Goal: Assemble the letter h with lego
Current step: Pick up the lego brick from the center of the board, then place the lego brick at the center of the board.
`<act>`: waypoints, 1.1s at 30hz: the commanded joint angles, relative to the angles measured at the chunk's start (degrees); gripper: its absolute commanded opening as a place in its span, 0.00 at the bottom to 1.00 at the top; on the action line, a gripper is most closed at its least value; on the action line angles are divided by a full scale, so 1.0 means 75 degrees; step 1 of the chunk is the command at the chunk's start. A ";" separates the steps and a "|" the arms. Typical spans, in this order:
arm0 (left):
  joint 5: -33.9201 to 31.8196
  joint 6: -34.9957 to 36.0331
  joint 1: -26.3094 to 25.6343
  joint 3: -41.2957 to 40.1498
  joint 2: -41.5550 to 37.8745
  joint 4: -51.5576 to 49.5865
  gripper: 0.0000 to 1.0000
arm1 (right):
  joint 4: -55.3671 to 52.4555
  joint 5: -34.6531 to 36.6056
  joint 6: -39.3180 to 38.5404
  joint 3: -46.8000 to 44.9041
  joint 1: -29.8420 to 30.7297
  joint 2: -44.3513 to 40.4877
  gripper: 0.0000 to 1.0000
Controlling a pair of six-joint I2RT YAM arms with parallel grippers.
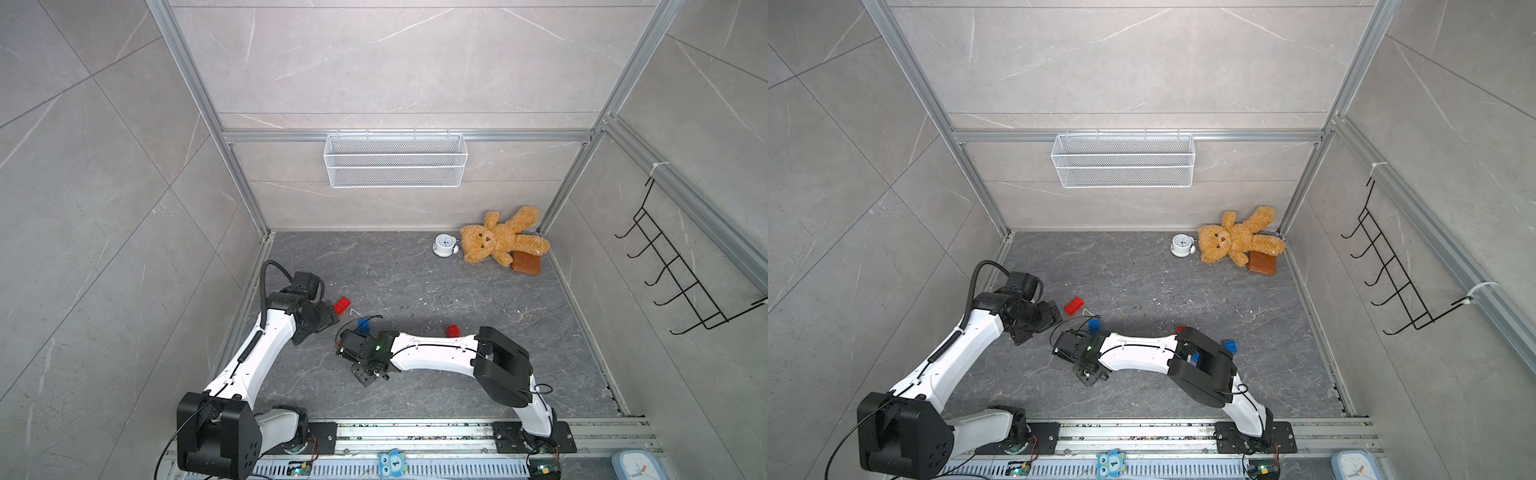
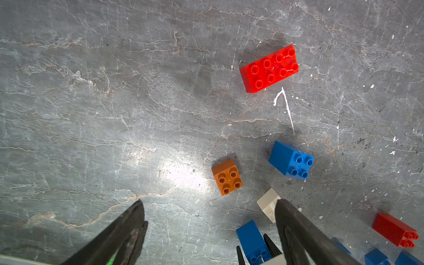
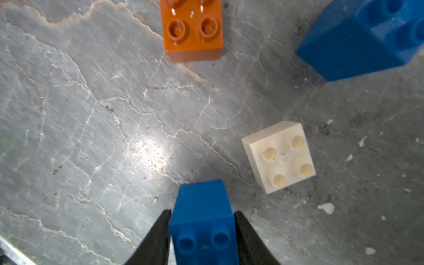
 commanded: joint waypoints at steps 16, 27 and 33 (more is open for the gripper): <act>0.0107 0.0358 0.0050 0.0127 0.0007 -0.0081 0.90 | -0.1282 0.0843 0.0954 0.0601 -0.0317 -0.1109 0.00; 0.0217 0.0592 0.0049 0.0449 0.0518 0.0117 0.90 | -0.1860 0.0727 0.1579 0.1627 -0.1636 -0.0858 0.00; 0.0301 0.0674 0.0049 0.0445 0.0679 0.0253 0.90 | -0.2029 0.0522 0.1758 0.2120 -0.1937 -0.0179 0.00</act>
